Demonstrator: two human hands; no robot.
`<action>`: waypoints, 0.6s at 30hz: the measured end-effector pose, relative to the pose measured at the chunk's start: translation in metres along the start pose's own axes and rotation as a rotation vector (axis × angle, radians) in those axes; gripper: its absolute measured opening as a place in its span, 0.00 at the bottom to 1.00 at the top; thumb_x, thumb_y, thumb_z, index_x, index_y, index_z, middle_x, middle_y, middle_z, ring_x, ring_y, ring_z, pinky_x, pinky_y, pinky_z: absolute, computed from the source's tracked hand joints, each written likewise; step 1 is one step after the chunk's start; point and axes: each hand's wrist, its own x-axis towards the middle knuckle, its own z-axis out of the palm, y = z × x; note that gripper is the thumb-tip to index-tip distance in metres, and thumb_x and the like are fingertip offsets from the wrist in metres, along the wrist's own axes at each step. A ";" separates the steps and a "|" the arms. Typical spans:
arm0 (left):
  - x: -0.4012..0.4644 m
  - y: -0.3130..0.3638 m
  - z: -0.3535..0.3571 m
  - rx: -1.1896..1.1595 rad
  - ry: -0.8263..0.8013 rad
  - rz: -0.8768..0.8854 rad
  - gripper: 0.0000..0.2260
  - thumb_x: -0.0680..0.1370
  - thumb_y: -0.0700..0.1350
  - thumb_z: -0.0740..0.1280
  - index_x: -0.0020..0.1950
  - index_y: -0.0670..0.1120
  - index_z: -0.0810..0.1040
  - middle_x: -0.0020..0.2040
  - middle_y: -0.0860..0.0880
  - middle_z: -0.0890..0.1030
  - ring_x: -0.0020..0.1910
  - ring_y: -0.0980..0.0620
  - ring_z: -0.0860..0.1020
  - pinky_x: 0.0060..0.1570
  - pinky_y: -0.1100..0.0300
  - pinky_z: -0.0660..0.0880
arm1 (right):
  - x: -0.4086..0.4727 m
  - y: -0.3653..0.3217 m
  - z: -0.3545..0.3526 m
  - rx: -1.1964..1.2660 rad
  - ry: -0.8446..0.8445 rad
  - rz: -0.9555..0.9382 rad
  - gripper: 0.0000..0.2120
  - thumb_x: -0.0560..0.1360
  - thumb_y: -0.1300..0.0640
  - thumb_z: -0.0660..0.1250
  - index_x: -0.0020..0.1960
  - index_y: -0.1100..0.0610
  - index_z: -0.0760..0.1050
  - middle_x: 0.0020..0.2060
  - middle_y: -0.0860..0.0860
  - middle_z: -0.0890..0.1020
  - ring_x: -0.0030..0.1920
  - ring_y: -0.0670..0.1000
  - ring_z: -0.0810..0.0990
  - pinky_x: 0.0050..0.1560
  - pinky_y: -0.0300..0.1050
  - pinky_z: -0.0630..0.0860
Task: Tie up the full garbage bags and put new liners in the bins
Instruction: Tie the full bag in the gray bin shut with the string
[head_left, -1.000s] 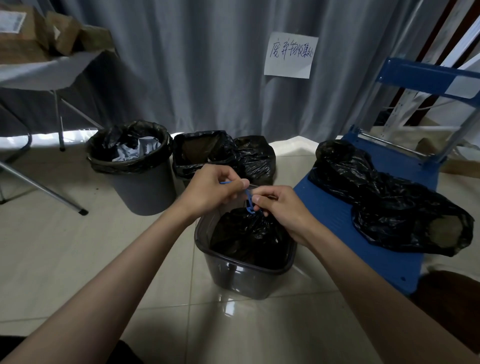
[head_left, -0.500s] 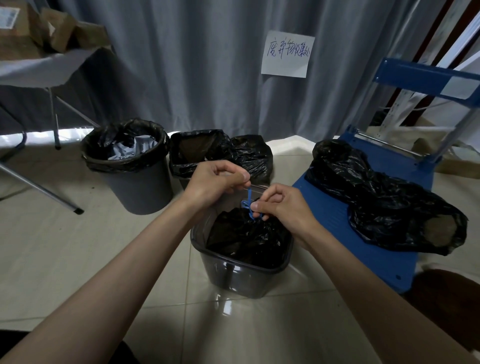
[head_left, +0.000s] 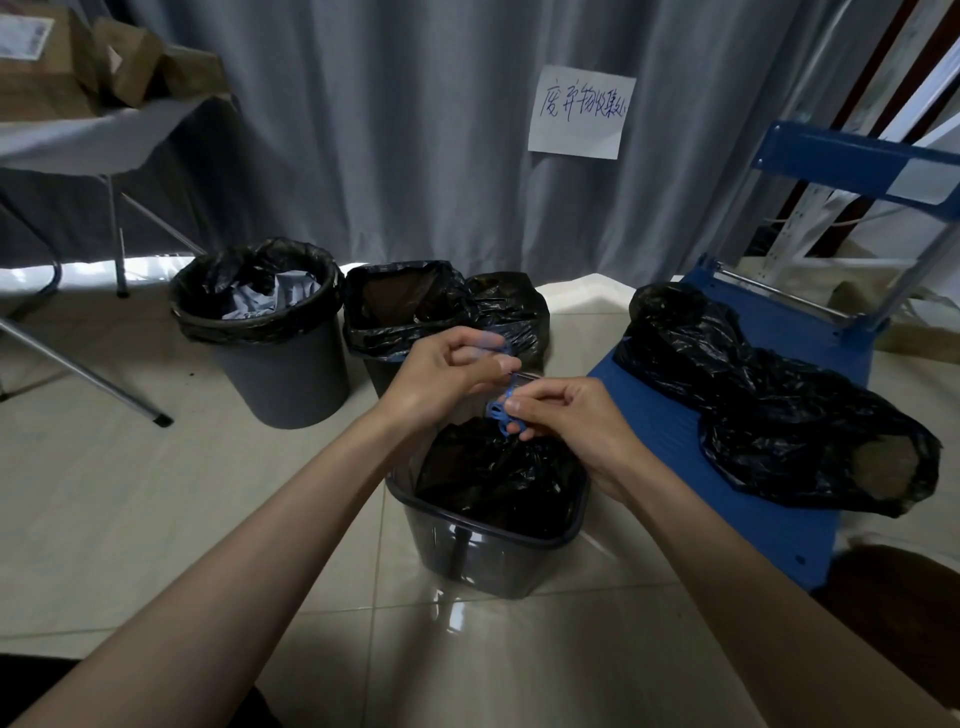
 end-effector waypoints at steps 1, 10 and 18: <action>0.000 -0.002 0.001 0.028 -0.005 0.002 0.17 0.74 0.36 0.73 0.62 0.37 0.75 0.51 0.38 0.84 0.49 0.47 0.83 0.52 0.59 0.80 | 0.000 0.000 0.000 0.015 0.013 0.009 0.04 0.74 0.66 0.72 0.48 0.66 0.83 0.36 0.58 0.84 0.37 0.49 0.83 0.38 0.36 0.79; 0.002 -0.024 0.000 0.369 -0.025 0.100 0.06 0.70 0.38 0.77 0.45 0.39 0.83 0.38 0.40 0.84 0.35 0.50 0.81 0.43 0.52 0.82 | 0.003 0.000 0.000 0.129 0.098 0.074 0.01 0.75 0.66 0.71 0.44 0.63 0.79 0.38 0.58 0.84 0.35 0.50 0.83 0.37 0.38 0.80; 0.004 -0.034 0.005 0.387 0.012 0.097 0.05 0.70 0.38 0.78 0.40 0.41 0.83 0.38 0.44 0.85 0.38 0.50 0.82 0.48 0.51 0.81 | 0.002 0.002 0.001 0.128 0.112 0.082 0.01 0.75 0.66 0.71 0.45 0.64 0.80 0.35 0.58 0.84 0.35 0.53 0.84 0.37 0.38 0.81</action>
